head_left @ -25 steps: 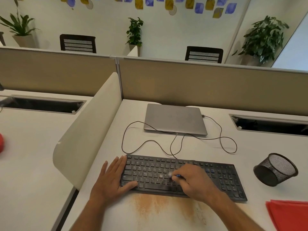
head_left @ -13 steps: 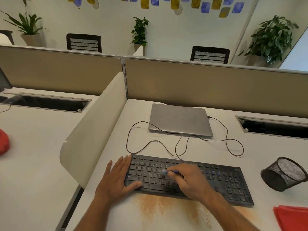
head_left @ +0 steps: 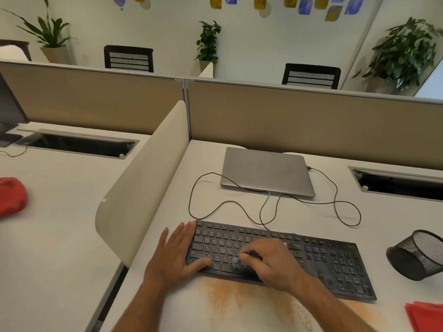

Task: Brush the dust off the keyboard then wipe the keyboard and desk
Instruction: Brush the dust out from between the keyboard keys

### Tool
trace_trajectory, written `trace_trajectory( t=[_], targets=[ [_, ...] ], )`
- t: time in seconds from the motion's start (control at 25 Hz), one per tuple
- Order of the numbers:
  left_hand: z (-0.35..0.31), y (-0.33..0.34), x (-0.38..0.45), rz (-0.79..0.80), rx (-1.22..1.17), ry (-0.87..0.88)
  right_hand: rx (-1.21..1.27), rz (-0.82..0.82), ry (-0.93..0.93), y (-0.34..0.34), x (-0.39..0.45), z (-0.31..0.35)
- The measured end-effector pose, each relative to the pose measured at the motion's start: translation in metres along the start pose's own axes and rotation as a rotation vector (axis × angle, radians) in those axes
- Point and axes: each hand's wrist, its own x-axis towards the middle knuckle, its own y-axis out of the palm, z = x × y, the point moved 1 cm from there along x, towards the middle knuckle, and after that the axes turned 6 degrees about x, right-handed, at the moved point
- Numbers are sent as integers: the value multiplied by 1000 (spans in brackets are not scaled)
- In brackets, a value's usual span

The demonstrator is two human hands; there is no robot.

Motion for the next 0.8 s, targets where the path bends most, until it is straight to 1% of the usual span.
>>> trace_trajectory(
  t=[0.08,0.12,0.16,0.28,0.36,0.44,0.48,0.56,0.6,0.68,0.76,0.8],
  targets=[
    [1,2,1,-7,-9,-5,116,-76,15,2,4,9],
    [1,3,0,-18,-18,-7,142,-84,25,3,8,13],
    [2,3,1,-26,-26,-11,145,-60,26,6,11,16],
    [1,2,2,-23,-27,-19,8,52,7,11,15,16],
    [1,0,1,-17,-30,-21,-85,64,32,3,13,10],
    [1,0,1,-9,-40,-18,-145,28,48,-8,9,4],
    [1,1,2,-13,-44,-17,-124,-11,47,-13,8,2],
    [2,2,1,-25,-50,-19,25,-69,33,-16,9,5],
    [2,2,2,-26,-48,-20,95,-56,27,-14,9,8],
    [2,3,1,-26,-40,-18,146,49,32,-2,10,14],
    [1,3,1,-27,-38,-17,86,135,50,8,8,10],
    [1,2,2,-29,-40,-17,53,142,67,8,6,6]
  ],
)
